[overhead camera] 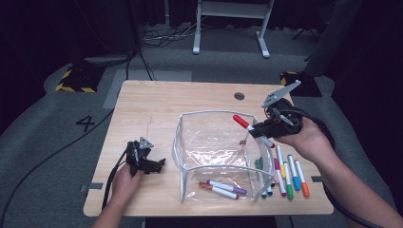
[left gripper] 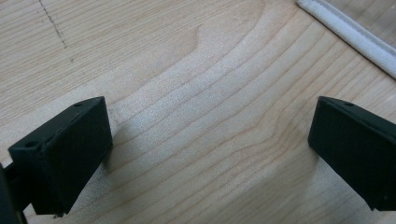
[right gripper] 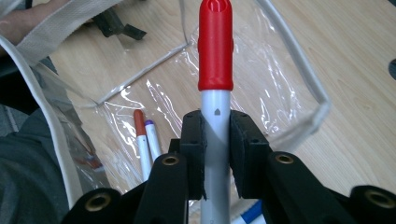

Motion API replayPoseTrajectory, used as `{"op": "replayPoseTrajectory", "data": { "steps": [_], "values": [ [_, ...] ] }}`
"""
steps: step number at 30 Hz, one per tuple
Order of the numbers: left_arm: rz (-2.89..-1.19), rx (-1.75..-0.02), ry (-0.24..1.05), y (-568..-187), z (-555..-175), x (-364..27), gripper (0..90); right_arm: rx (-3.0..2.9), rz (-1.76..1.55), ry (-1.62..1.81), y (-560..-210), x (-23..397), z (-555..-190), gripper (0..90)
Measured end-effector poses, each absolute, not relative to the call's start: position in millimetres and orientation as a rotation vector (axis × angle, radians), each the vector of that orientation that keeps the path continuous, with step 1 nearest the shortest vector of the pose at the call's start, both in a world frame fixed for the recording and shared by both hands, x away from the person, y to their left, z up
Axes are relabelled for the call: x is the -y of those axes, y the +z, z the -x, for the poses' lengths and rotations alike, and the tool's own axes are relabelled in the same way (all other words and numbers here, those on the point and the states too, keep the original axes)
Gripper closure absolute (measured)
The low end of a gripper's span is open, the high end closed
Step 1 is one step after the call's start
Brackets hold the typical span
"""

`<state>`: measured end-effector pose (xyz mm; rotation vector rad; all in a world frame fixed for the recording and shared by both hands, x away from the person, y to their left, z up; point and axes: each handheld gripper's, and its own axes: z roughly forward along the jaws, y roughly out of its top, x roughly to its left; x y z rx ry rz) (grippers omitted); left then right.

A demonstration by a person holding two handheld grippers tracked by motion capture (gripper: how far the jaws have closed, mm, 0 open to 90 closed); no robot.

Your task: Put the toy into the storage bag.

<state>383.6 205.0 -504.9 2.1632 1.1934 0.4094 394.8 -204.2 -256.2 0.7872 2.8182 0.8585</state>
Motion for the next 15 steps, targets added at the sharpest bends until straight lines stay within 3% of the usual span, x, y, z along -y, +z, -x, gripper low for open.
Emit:
{"op": "replayPoseTrajectory", "data": {
  "steps": [15],
  "values": [
    [-2.161, -1.199, 0.408, -504.8, -384.6, -204.5, 0.0, -2.972, -0.619, 0.709, -285.7, 143.8, -394.8, 76.4]
  ]
}}
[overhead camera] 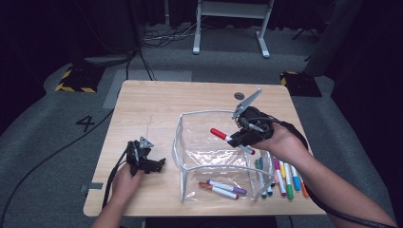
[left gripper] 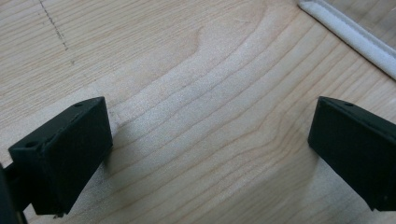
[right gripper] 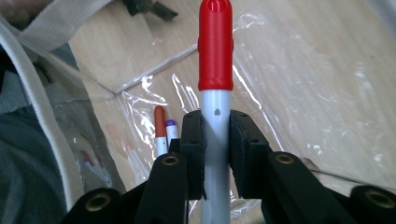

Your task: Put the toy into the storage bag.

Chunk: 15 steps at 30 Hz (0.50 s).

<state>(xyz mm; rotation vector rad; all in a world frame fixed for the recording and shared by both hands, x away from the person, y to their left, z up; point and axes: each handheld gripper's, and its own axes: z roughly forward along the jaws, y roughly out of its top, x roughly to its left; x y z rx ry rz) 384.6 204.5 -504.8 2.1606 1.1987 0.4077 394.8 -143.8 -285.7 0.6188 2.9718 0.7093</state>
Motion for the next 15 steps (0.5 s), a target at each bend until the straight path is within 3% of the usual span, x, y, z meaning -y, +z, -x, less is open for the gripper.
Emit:
{"op": "replayPoseTrajectory", "data": {
  "steps": [15],
  "values": [
    [-2.161, -1.199, 0.408, -504.8, -384.6, -204.5, 0.0, -3.125, -0.556, 0.536, -329.2, 110.1, -395.1, 76.4]
  ]
}}
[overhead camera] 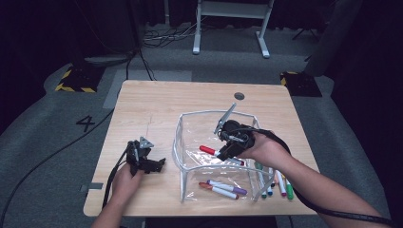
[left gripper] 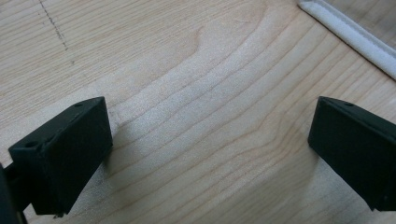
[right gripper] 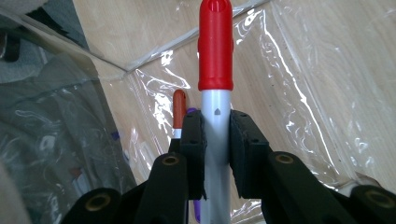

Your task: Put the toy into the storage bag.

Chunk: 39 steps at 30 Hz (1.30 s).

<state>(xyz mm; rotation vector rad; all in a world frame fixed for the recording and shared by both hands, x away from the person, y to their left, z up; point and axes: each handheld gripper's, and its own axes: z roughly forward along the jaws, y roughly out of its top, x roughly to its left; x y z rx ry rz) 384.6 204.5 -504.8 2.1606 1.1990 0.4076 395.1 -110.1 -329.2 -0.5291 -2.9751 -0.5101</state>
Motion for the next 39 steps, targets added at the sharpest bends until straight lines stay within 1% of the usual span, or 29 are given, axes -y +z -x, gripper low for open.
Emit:
{"op": "replayPoseTrajectory", "data": {
  "steps": [22, 30, 39],
  "values": [
    [-2.16, -1.199, 0.407, -504.8, -384.6, -204.5, 0.0, 2.938, 0.444, -0.217, -378.1, 80.4, -393.6, 76.3],
    [-2.161, -1.199, 0.408, -504.8, -384.6, -204.5, 0.0, 2.946, 0.358, -0.165, -387.5, 76.7, -387.9, 76.3],
    [-2.161, -1.198, 0.408, -504.8, -384.7, -204.6, 0.0, 2.93, 0.345, -0.06, -399.0, 75.8, -384.5, 76.2]
  ]
}}
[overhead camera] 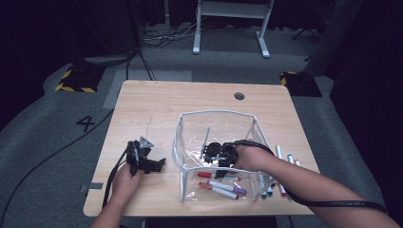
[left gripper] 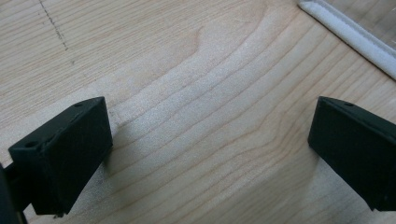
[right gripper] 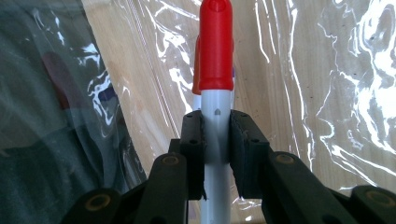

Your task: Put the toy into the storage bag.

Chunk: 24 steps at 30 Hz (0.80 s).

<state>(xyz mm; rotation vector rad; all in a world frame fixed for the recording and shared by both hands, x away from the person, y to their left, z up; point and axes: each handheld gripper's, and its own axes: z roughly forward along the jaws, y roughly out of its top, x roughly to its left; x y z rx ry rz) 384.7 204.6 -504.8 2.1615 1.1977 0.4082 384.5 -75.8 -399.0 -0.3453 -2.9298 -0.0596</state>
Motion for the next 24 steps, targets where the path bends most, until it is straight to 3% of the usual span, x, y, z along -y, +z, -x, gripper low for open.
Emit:
{"op": "replayPoseTrajectory", "data": {
  "steps": [9, 10, 12, 15, 21, 24],
  "values": [
    [-2.161, -1.199, 0.408, -504.8, -384.7, -204.6, 0.0, 2.945, 0.336, 0.001, -406.9, 75.4, -382.4, 75.5],
    [-2.161, -1.199, 0.408, -504.8, -384.6, -204.5, 0.0, 2.949, 0.344, -0.001, -407.0, 75.6, -383.2, 70.3],
    [-2.161, -1.196, 0.409, -504.8, -384.8, -204.6, 0.0, 2.926, 0.402, -0.006, -407.1, 76.3, -386.9, 51.7],
    [-2.162, -1.198, 0.408, -504.8, -384.7, -204.6, 0.0, 2.939, 0.417, -0.067, -403.9, 78.3, -392.2, 41.8],
    [-2.161, -1.198, 0.408, -504.8, -384.7, -204.6, 0.0, 2.965, 0.436, -0.263, -374.5, 83.0, -399.3, 40.9],
    [-2.161, -1.198, 0.408, -504.8, -384.7, -204.6, 0.0, 2.98, 0.468, -0.361, -357.0, 89.3, -400.9, 35.6]
  ]
}}
